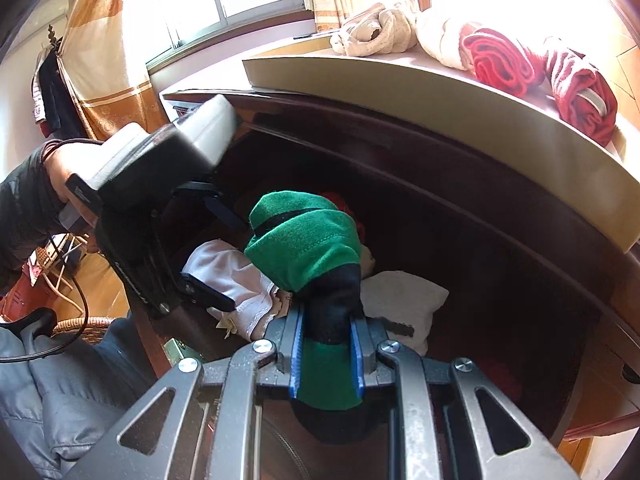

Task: Take underwear out of drawer
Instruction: 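Grasp the white garment with the left gripper and lift it, then lift both held garments out of the drawer toward the tray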

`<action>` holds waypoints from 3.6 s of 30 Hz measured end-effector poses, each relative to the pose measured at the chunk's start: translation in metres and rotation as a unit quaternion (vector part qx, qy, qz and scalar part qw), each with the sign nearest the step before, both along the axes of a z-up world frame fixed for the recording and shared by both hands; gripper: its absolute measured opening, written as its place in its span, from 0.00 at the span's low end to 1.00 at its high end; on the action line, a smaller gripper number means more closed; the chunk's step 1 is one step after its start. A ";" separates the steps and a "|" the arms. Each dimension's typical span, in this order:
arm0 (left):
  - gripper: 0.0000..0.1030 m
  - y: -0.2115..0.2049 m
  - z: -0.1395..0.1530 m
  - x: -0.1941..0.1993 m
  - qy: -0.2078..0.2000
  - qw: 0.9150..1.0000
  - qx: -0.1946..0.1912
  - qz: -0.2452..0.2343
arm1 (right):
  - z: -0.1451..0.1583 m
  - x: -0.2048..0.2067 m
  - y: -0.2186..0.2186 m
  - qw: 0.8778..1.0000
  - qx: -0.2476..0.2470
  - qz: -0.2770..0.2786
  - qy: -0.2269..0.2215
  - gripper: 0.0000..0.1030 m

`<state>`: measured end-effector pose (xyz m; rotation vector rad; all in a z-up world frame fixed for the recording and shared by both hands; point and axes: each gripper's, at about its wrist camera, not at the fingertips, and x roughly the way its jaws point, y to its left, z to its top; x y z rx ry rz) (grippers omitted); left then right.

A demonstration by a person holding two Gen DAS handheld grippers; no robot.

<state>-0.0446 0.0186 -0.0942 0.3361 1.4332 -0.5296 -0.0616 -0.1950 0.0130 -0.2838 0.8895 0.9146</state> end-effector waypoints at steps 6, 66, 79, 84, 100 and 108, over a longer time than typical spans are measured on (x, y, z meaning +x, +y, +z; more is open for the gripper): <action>0.89 -0.020 -0.008 -0.005 0.006 1.000 0.018 -0.017 | -0.001 0.002 0.001 1.000 0.004 -0.002 0.006 0.20; 0.14 0.059 0.074 -0.113 -0.238 0.943 -0.150 0.177 | 0.003 -0.007 -0.010 0.988 0.146 -0.052 0.002 0.21; 0.14 0.045 0.080 -0.108 -0.298 0.927 -0.109 0.201 | 0.002 -0.013 -0.025 0.980 0.188 -0.072 -0.008 0.21; 0.14 0.045 0.086 -0.110 -0.320 0.918 -0.104 0.211 | 0.003 -0.017 -0.031 0.976 0.202 -0.076 -0.014 0.21; 0.14 0.053 0.102 -0.115 -0.381 0.891 -0.104 0.225 | 0.013 -0.032 -0.046 0.966 0.238 -0.083 -0.058 0.20; 0.14 0.055 0.107 -0.120 -0.405 0.879 -0.107 0.226 | 0.016 -0.039 -0.050 0.964 0.242 -0.083 -0.068 0.21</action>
